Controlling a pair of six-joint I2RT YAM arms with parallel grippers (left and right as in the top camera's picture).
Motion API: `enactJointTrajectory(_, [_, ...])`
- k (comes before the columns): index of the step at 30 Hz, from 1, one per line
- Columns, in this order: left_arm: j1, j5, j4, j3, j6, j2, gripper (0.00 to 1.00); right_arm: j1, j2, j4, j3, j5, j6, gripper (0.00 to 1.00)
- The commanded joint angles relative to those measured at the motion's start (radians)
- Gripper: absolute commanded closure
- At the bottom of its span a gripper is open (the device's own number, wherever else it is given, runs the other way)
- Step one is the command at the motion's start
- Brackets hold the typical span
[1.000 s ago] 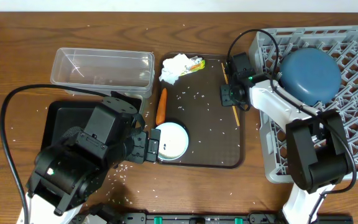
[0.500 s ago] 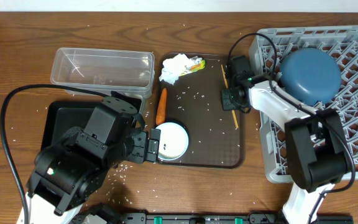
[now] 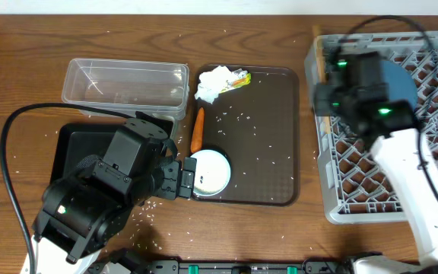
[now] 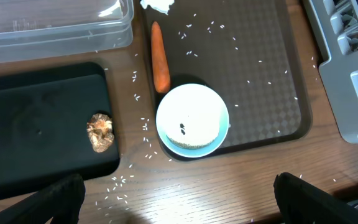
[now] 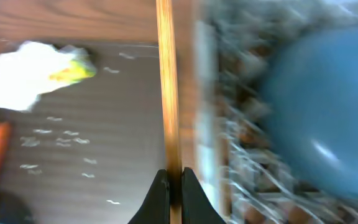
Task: Sort waste into correct bins and load items into the dishwasher rack
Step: 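Carry the second chopstick into the dishwasher rack with the right gripper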
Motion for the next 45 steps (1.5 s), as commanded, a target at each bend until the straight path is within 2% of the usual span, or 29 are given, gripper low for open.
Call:
enactJointTrajectory(1, [0.003, 0.01, -0.002, 0.012, -0.002, 0.001, 0.02, -0.084, 0.059, -0.04, -0.017, 0.019, -0.065, 0.99])
enactJointTrajectory(10, [0.003, 0.01, 0.02, 0.011, -0.002, 0.052, 0.02, -0.107, 0.23, -0.055, -0.021, 0.011, -0.139, 0.97])
enactJointTrajectory(11, [0.003, 0.01, 0.019, 0.01, -0.002, 0.065, 0.02, -0.103, 0.236, -0.056, -0.021, 0.011, -0.14, 0.87])
enactJointTrajectory(12, [0.003, 0.01, 0.016, 0.01, -0.002, 0.082, 0.02, -0.101, 0.237, -0.056, -0.021, 0.011, -0.14, 0.65])
enactJointTrajectory(14, [0.003, 0.01, 0.012, 0.006, -0.005, 0.118, 0.02, -0.101, 0.224, -0.058, -0.019, -0.011, -0.131, 0.54])
enactJointTrajectory(17, [0.003, 0.01, 0.005, -0.011, -0.028, 0.177, 0.02, -0.101, 0.164, -0.062, -0.018, -0.099, -0.13, 0.5])
enactJointTrajectory(22, [-0.007, 0.013, -0.01, -0.028, -0.091, 0.278, 0.01, -0.101, 0.01, -0.073, -0.018, -0.225, -0.099, 0.48])
enactJointTrajectory(27, [-0.063, 0.015, 0.065, -0.088, -0.026, 0.39, 0.04, -0.109, -0.14, -0.071, -0.018, -0.188, 0.093, 0.46])
enactJointTrajectory(32, [-0.165, 0.018, 0.148, -0.156, 0.014, 0.508, 0.05, -0.132, -0.228, -0.069, -0.018, -0.182, 0.144, 0.45])
enactJointTrajectory(34, [-0.207, 0.018, 0.195, -0.166, 0.039, 0.558, 0.12, -0.138, -0.244, -0.072, -0.018, -0.183, 0.153, 0.46])
enactJointTrajectory(36, [-0.24, 0.017, 0.247, -0.166, 0.061, 0.613, 0.29, -0.138, -0.249, -0.074, -0.018, -0.183, 0.155, 0.44])
enactJointTrajectory(38, [-0.256, 0.017, 0.282, -0.166, 0.063, 0.656, 0.41, -0.138, -0.248, -0.078, -0.018, -0.183, 0.155, 0.44])
enactJointTrajectory(45, [-0.265, 0.018, 0.336, -0.166, 0.064, 0.771, 0.52, -0.138, -0.247, -0.106, -0.018, -0.183, 0.154, 0.44])
